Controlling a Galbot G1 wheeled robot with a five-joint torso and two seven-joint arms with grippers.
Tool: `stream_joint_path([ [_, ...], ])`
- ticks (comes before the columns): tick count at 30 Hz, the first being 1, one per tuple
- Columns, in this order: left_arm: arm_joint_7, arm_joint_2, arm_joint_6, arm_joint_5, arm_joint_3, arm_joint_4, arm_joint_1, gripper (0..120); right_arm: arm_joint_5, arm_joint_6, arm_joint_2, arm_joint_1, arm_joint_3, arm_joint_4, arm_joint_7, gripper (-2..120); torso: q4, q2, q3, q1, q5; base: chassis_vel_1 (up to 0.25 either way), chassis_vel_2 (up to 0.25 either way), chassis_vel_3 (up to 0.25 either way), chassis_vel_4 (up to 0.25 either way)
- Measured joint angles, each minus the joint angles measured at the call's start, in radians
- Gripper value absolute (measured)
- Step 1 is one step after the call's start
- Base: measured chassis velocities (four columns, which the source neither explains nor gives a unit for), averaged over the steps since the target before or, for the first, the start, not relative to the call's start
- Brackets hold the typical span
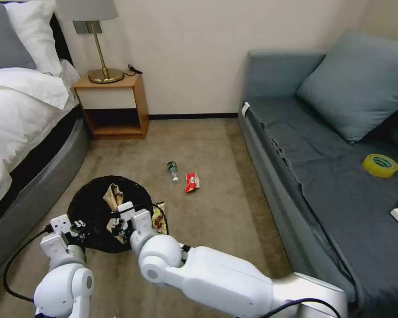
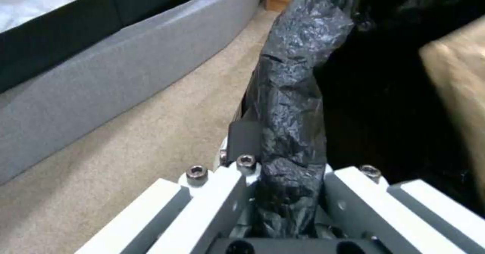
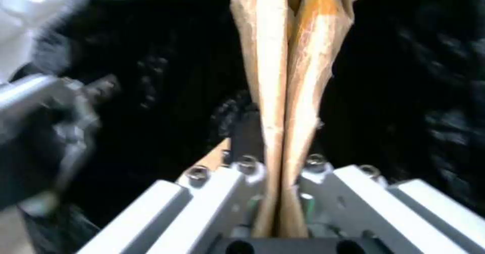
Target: Pick up the trash bin, then pick up the garbage on the floor and place it into the trash bin.
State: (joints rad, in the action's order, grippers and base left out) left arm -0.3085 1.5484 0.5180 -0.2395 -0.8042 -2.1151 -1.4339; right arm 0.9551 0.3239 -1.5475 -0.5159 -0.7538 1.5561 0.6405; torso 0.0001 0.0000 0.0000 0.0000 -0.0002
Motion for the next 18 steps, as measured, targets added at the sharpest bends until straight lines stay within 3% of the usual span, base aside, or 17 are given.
stream_joint_path([
  [14, 0.005, -0.003, -0.005, 0.001, 0.002, 0.008, 0.003, 2, -0.025, 0.0, 0.015, -0.004, 0.01, 0.009, -0.006, 54, -0.0002, 0.0, 0.0, 0.0, 0.0001, 0.0, 0.0, 0.0, 0.0],
  [18, 0.007, -0.002, -0.009, 0.001, 0.004, 0.01, 0.001, 2, -0.035, -0.001, 0.023, -0.013, 0.018, 0.009, -0.008, 74, -0.0002, 0.0, 0.0, 0.0, 0.0001, 0.0, 0.0, 0.0, 0.0],
])
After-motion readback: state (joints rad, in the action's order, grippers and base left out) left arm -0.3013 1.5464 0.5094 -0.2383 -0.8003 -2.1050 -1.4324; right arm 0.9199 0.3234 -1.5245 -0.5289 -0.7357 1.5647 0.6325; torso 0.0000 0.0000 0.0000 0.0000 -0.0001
